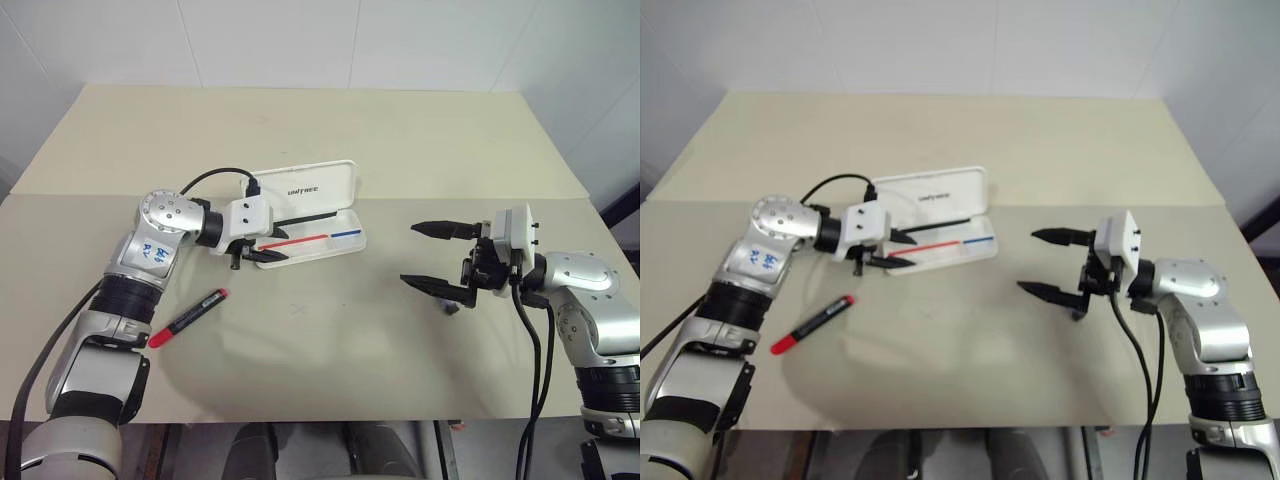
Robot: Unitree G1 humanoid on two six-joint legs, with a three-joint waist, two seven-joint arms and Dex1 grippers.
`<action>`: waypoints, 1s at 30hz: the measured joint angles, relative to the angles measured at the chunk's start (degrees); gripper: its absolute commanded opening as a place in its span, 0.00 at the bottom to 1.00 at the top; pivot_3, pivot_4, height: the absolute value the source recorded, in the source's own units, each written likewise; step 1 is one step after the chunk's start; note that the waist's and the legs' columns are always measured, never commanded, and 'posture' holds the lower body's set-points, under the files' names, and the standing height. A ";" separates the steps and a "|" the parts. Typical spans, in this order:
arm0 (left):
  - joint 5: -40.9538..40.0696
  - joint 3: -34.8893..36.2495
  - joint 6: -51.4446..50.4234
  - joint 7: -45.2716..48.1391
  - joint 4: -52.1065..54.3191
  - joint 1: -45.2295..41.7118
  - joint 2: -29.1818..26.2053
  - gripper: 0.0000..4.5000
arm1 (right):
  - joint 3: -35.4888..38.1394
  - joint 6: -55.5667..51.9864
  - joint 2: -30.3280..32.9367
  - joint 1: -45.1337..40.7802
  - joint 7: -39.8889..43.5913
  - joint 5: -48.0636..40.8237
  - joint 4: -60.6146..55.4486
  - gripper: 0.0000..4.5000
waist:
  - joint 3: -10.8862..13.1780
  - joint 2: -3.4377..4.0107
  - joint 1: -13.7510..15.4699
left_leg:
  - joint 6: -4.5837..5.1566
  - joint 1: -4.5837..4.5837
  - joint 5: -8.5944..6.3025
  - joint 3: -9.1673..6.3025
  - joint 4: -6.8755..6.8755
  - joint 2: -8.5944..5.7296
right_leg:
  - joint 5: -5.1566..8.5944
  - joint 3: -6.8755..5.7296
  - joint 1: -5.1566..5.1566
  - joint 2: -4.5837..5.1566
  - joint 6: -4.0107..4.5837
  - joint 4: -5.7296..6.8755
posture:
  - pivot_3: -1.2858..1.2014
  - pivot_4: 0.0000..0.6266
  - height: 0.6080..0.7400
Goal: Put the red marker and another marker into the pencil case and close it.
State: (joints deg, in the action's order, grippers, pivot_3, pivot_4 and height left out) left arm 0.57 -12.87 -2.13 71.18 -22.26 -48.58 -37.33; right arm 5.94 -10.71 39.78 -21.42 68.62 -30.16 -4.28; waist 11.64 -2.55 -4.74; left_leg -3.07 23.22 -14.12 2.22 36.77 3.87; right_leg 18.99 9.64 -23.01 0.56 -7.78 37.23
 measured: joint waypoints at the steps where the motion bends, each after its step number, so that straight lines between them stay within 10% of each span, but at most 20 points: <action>1: -0.11 -0.04 -1.23 0.63 1.52 0.66 -0.45 0.43 | 0.00 0.07 0.00 0.04 -0.14 -0.01 -0.08 1.00 | 0.00 0.00 -0.01 | 0.00 0.00 0.00 0.00 0.05 0.00 | 0.00 0.00 0.00 0.00 0.00 0.04 | 0.52 0.24 1.00; 30: -2.09 0.72 -9.96 -3.39 6.20 3.56 2.27 0.43 | -0.02 0.16 -0.16 0.06 -1.38 -0.19 -1.08 1.00 | 0.00 0.00 0.07 | 0.14 -0.06 0.06 -0.13 0.30 -0.06 | -0.07 0.04 0.22 0.00 -0.12 0.13 | 0.52 0.24 1.00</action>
State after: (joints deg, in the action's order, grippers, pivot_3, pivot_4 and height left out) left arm -1.52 -12.15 -12.09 67.79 -16.06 -45.02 -35.06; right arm 5.93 -10.55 39.62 -21.36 67.23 -30.35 -5.36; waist 11.64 -2.55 -4.67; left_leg -2.93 23.16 -14.06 2.09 37.06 3.81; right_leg 18.92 9.68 -22.79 0.56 -7.90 37.36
